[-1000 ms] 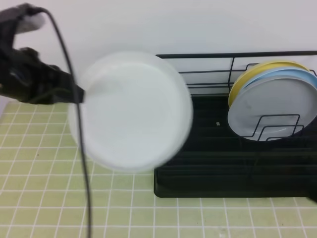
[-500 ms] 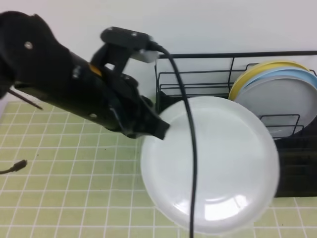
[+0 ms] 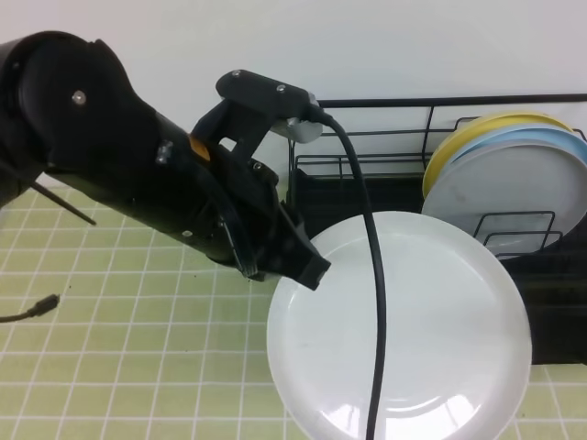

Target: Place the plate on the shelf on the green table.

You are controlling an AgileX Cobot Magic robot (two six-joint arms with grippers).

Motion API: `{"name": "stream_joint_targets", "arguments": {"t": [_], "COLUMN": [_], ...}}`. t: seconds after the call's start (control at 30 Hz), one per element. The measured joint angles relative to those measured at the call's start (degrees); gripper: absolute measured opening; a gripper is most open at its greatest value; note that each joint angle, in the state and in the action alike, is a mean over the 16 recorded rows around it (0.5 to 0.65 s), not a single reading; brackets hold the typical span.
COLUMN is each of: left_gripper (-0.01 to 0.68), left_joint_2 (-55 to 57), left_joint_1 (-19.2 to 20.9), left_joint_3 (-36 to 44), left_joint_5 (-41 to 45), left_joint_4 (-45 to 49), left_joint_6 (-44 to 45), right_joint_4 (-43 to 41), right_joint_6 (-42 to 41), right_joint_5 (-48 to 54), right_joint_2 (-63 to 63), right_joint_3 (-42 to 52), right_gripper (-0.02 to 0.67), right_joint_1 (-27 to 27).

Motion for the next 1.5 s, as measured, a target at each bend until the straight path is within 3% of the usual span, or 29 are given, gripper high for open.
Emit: {"name": "stream_joint_targets", "arguments": {"t": [0.27,0.63,0.8,1.03,1.17,1.3,1.5], "left_gripper": [0.006,0.035,0.130,0.305,0.360,0.318,0.172], "left_joint_2": [0.00,0.00,-0.02,-0.85,-1.98,-3.39,-5.18], "left_joint_1": [0.00,0.02,0.05,0.06,0.08,0.50,3.17], "left_joint_3": [0.00,0.00,0.00,0.00,0.00,0.00,-0.03], "left_joint_5": [0.55,1.99,3.00,3.78,3.44,3.03,3.30], "left_joint_4": [-4.92,-9.98,-13.41,-20.20,-22.86,-23.71,-23.17], "left_joint_6": [3.19,5.74,6.98,10.28,12.13,13.13,12.51], "right_joint_4": [-0.41,-0.58,-1.78,-7.73,-13.37,-19.98,-30.02], "right_joint_6": [-0.47,-6.72,-12.34,-19.49,-22.77,-25.55,-30.27], "right_joint_5": [2.07,3.75,2.86,-1.71,-4.49,-6.43,-7.49], "right_joint_2": [1.36,1.53,1.53,1.53,1.53,1.53,1.75], "right_joint_3": [-0.76,-0.80,-0.83,-1.05,-2.25,-5.22,-13.38], "right_gripper": [0.253,0.139,0.093,0.088,0.088,0.087,0.087], "right_joint_1": [0.00,0.00,0.00,0.00,0.00,0.00,0.00]}}
